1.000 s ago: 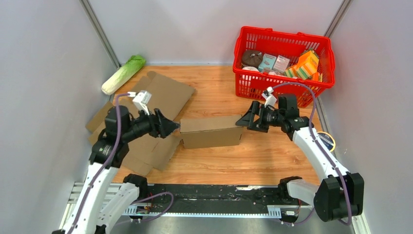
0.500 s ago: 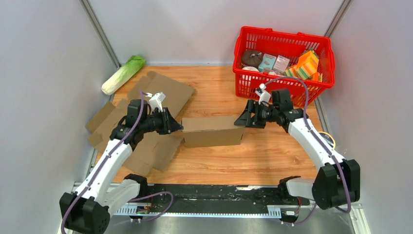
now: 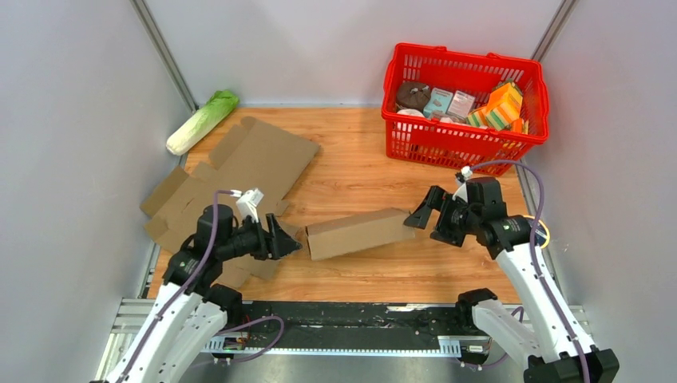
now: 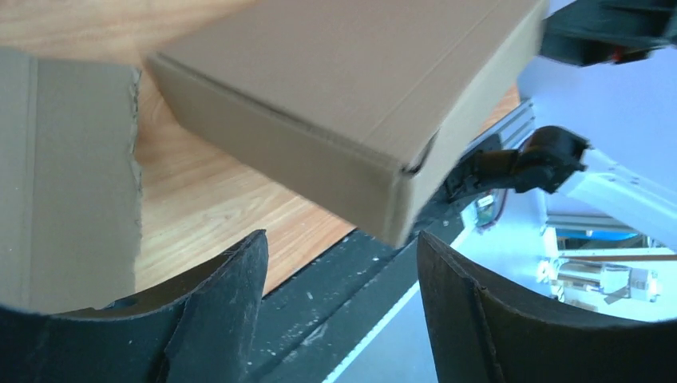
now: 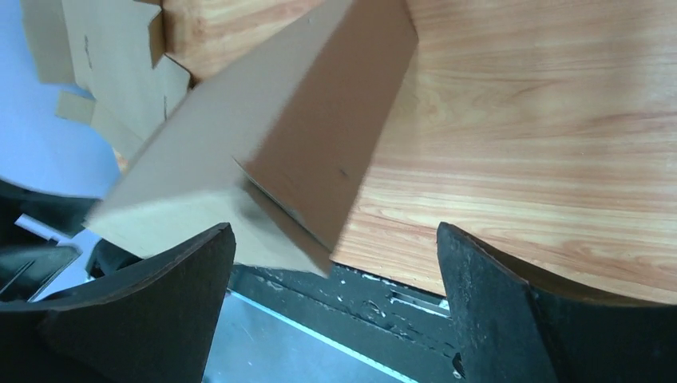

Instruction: Fold the paper box

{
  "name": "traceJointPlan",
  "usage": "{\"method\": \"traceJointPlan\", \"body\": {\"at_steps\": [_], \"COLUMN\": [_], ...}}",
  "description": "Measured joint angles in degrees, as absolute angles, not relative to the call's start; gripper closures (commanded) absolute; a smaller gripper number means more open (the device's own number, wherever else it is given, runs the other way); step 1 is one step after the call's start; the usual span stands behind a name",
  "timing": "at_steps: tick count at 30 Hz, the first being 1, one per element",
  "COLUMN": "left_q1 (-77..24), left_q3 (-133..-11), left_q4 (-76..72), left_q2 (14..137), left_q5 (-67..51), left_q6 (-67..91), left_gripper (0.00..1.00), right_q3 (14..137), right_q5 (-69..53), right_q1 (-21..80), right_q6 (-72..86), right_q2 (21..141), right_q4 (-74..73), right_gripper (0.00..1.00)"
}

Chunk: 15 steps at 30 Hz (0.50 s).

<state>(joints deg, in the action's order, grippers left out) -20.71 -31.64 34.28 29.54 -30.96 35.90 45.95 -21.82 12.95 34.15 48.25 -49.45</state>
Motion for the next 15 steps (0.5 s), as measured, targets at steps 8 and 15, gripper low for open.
{"method": "traceJointPlan", "body": {"at_steps": [8, 15], "left_q1": [-20.71, -22.13], "left_q3": [-42.98, -30.41], "left_q4": [39.77, 35.20], "left_q2": [26.63, 41.01], "left_q5": [-29.82, -30.00], "left_q6": [40.45, 46.81], "left_gripper": [0.35, 0.27], "right_q3": [46.83, 48.21], "right_q5": [-24.71, -24.73], "right_q1": [12.78, 12.80], "right_q6": [36.14, 32.95], "right_q2": [48.80, 61.67], "right_q4": [-50.78, -50.41], "right_gripper": [0.00, 0.00]}}
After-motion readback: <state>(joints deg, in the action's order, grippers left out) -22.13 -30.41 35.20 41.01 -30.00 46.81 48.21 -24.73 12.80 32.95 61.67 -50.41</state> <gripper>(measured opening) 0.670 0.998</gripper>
